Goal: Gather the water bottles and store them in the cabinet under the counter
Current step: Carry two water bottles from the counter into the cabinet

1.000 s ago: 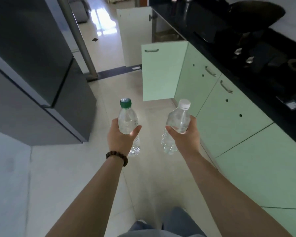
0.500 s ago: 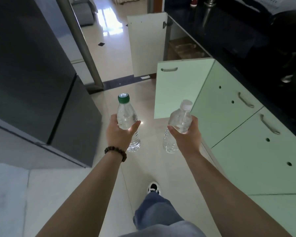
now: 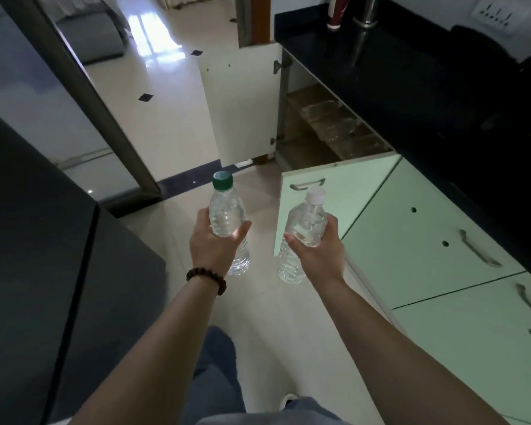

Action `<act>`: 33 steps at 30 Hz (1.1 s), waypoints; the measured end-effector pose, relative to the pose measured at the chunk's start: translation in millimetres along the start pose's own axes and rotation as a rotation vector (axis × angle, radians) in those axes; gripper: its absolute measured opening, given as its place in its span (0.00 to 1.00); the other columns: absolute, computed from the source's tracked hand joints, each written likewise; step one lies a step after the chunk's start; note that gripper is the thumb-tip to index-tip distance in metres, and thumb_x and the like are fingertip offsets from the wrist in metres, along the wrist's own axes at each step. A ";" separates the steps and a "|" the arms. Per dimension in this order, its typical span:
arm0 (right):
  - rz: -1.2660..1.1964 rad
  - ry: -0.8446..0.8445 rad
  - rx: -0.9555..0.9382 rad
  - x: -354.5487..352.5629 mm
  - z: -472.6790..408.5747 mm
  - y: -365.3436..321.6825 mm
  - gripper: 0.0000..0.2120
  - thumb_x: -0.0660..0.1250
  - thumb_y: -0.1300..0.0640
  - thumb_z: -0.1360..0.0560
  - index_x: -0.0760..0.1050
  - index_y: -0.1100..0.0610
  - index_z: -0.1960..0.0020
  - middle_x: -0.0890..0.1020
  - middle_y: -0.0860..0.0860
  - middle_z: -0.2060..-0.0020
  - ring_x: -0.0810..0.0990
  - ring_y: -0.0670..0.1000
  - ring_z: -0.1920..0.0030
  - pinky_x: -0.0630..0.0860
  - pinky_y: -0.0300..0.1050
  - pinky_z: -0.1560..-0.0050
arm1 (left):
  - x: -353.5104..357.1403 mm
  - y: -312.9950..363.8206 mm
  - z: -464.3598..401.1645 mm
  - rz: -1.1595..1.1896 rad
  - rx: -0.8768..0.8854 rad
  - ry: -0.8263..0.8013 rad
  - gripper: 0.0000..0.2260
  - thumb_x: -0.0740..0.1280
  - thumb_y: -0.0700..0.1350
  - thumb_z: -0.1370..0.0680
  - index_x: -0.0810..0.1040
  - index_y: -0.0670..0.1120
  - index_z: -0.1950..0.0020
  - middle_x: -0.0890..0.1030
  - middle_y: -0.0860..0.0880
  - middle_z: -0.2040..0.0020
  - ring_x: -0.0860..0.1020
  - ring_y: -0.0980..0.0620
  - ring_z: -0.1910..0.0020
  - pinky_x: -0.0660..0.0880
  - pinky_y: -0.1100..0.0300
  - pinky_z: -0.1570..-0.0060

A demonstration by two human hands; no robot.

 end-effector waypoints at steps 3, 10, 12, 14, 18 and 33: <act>-0.010 0.045 0.014 40.0 -36.0 -21.7 0.31 0.77 0.47 0.34 0.66 0.48 0.37 0.80 0.46 0.49 0.80 0.51 0.50 0.75 0.44 0.52 | 4.8 0.6 -69.9 0.044 0.009 -0.073 0.22 0.79 0.50 0.32 0.73 0.52 0.44 0.80 0.53 0.49 0.79 0.53 0.50 0.77 0.59 0.53; -0.020 0.222 0.136 126.1 -116.9 -82.0 0.36 0.77 0.44 0.34 0.63 0.47 0.33 0.79 0.48 0.42 0.79 0.54 0.44 0.76 0.51 0.45 | 14.9 25.1 -236.9 0.004 0.064 -0.316 0.20 0.79 0.48 0.32 0.74 0.54 0.46 0.80 0.57 0.53 0.79 0.60 0.55 0.74 0.66 0.58; -0.039 0.280 0.178 140.7 -136.6 -94.8 0.36 0.77 0.44 0.35 0.63 0.47 0.33 0.79 0.48 0.42 0.79 0.53 0.44 0.76 0.51 0.45 | 22.0 36.8 -273.4 -0.033 0.096 -0.372 0.20 0.78 0.49 0.33 0.75 0.52 0.46 0.80 0.56 0.54 0.79 0.60 0.56 0.74 0.65 0.58; -0.047 0.337 0.207 149.7 -153.9 -103.4 0.36 0.77 0.44 0.35 0.63 0.48 0.33 0.79 0.49 0.41 0.79 0.53 0.44 0.77 0.52 0.44 | 33.1 45.6 -302.8 -0.056 0.105 -0.425 0.20 0.78 0.48 0.32 0.75 0.51 0.46 0.80 0.55 0.55 0.79 0.60 0.57 0.74 0.65 0.59; -0.065 0.458 0.255 151.4 -179.9 -108.3 0.34 0.77 0.45 0.35 0.65 0.49 0.35 0.79 0.48 0.44 0.80 0.52 0.45 0.78 0.50 0.48 | 63.5 53.3 -345.5 -0.106 0.113 -0.526 0.21 0.78 0.50 0.33 0.75 0.50 0.44 0.80 0.54 0.53 0.80 0.57 0.55 0.77 0.60 0.54; -0.170 0.640 0.407 132.7 -325.9 -75.8 0.24 0.76 0.48 0.32 0.64 0.47 0.45 0.76 0.42 0.55 0.75 0.40 0.60 0.69 0.34 0.65 | 247.7 89.9 -462.0 -0.262 0.215 -0.762 0.23 0.78 0.53 0.34 0.73 0.51 0.45 0.79 0.57 0.55 0.79 0.55 0.54 0.78 0.54 0.52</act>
Point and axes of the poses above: each hand's wrist, its own z-axis away from the middle knuckle, its own x-axis out of the palm, y = z × x, the point moved 9 cm from there along -z, towards the middle knuckle
